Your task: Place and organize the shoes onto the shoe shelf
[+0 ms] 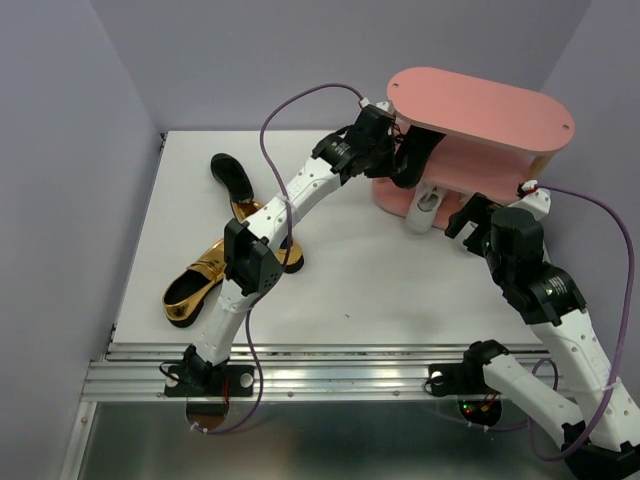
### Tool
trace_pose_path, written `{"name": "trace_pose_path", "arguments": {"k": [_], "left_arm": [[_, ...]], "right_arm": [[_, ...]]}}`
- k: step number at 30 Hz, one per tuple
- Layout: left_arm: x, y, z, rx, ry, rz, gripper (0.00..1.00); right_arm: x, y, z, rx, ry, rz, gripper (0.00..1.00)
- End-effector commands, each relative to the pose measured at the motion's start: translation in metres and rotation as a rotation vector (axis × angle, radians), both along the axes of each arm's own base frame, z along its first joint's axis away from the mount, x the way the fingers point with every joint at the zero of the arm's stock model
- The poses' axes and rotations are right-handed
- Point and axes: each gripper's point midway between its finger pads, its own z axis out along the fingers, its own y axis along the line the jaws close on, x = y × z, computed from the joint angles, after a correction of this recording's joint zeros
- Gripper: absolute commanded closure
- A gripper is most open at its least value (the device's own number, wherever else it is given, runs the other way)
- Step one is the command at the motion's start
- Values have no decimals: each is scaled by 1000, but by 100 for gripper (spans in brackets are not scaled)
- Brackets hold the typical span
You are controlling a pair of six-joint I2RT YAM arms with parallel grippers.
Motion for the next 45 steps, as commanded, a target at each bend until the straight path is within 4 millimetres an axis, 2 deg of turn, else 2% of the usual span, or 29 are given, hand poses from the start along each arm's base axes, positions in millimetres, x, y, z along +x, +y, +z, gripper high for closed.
{"name": "trace_pose_path", "arguments": {"k": [1,7,8,9,10,13,15,16,20,22,24,25,26,27,28,29,30,31,32,33,34,36,39,40,41,42,43,44,45], "left_arm": [[17,-18,95,-230,-217,-33,100],[22,-26,88,-256,-203,-52,98],[21,-27,87,-259,-198,-60,94],[20,-27,86,-259,-194,-65,81],[19,-28,86,-260,-191,-71,74],[16,-27,84,-253,-183,-79,61],[13,-24,90,-255,-189,-82,53],[12,-23,87,-250,-185,-83,52],[3,-20,101,-257,-199,-95,50],[-4,-20,101,-246,-196,-106,50],[-13,-15,112,-245,-211,-116,49],[-16,-12,103,-219,-196,-119,48],[-25,-7,116,-215,-226,-137,47],[-29,-3,119,-206,-243,-148,46],[-32,2,105,-168,-227,-153,44],[-36,8,105,-149,-235,-153,41],[-40,22,120,-128,-284,-138,36],[-42,29,109,-90,-274,-127,33],[-45,38,109,-65,-276,-116,30],[-50,50,123,-59,-306,-96,29],[-52,57,118,-26,-311,-99,28],[-58,78,133,-7,-349,-58,24],[-45,123,134,78,-384,72,22],[-37,140,117,131,-366,126,21],[-17,174,111,166,-355,219,21],[-8,198,108,191,-344,283,22],[0,217,95,219,-314,323,23],[17,253,88,242,-290,402,23],[24,271,81,261,-272,455,24]], "right_arm": [[-2,-4,27,5,-53,-14,0],[-7,-10,29,-3,-52,-38,0],[-7,-10,28,-3,-51,-36,0],[-7,-9,28,2,-50,-35,0],[-7,-9,28,4,-50,-34,0],[-5,-6,26,13,-47,-25,0],[-4,-5,25,14,-44,-21,0],[-3,-3,25,18,-45,-17,0],[-2,-2,23,20,-38,-11,0],[-2,-2,23,21,-38,-11,0],[-3,-1,22,22,-38,-10,0],[-3,-2,22,22,-37,-11,0],[-3,-2,20,20,-34,-10,0],[-3,-2,20,21,-36,-13,0],[-3,-2,19,22,-35,-14,0],[-2,-1,18,24,-36,-13,0],[-2,-1,15,24,-33,-10,0],[-1,0,14,28,-37,-8,0],[0,1,13,28,-35,-7,0],[2,2,11,29,-33,-4,0],[4,4,10,32,-36,2,0],[8,7,6,24,-25,12,0],[14,11,3,15,-19,28,0],[15,12,2,14,-18,30,0],[16,12,1,11,-16,31,0],[17,13,2,13,-20,36,0],[17,13,2,8,-25,39,0],[18,13,0,3,-19,40,0],[18,13,0,2,-19,37,0]]}}
